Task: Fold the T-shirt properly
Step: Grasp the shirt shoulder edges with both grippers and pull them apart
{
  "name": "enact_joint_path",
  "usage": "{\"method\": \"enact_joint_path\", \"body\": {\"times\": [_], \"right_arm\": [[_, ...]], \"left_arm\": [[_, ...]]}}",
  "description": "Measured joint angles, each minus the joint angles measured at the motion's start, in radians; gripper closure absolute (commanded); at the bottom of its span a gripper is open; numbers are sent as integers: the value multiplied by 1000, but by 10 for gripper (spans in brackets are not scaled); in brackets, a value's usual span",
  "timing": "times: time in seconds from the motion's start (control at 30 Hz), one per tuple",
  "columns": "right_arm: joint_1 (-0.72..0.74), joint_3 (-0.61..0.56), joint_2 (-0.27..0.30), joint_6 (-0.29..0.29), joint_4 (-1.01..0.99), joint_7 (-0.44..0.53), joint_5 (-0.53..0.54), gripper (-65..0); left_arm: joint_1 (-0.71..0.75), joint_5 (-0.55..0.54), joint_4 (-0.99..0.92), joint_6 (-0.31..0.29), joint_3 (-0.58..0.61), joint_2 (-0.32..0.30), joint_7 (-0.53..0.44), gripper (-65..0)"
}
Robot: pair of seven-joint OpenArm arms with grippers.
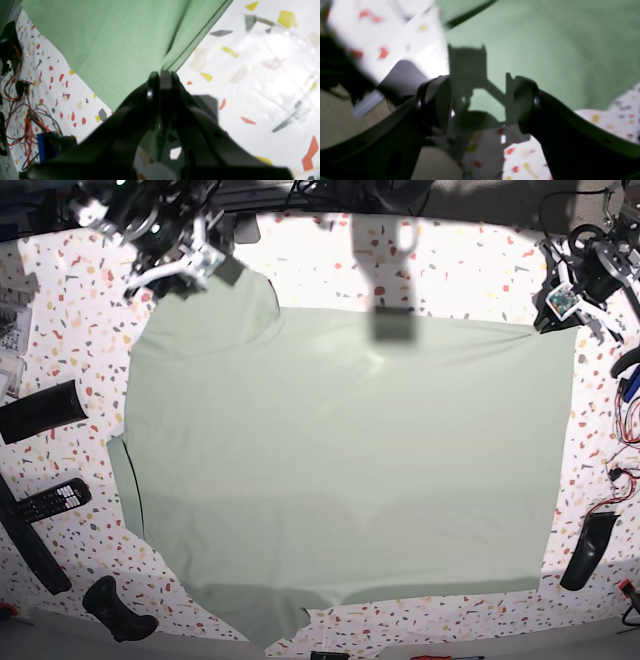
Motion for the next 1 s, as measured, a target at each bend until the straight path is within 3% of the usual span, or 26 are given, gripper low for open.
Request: {"method": "enact_joint_path", "body": {"times": [0.13,0.27,0.43,0.5,0.67,0.9,1.0], "right_arm": [[53,-63,4,0,-62,25,-20,-381],[93,-108,2,-58,-96,30,-78,-381],[106,-109,-3,-76,-97,18,-102,-376],[106,-109,-3,-75,-97,11,-100,-304],[103,-114,-8,-67,-97,12,-97,0],[103,-116,-8,-64,-96,11,-98,0],[102,-119,-8,-89,-75,-12,-100,0]], "left_arm": [[0,4,0,4,0,1,4,0],[0,3,0,3,0,0,-2,0],[0,4,0,3,0,0,0,0],[0,4,0,3,0,0,-3,0],[0,4,0,3,0,1,-2,0],[0,4,0,3,0,0,-3,0],[0,3,0,3,0,0,-3,0]]}}
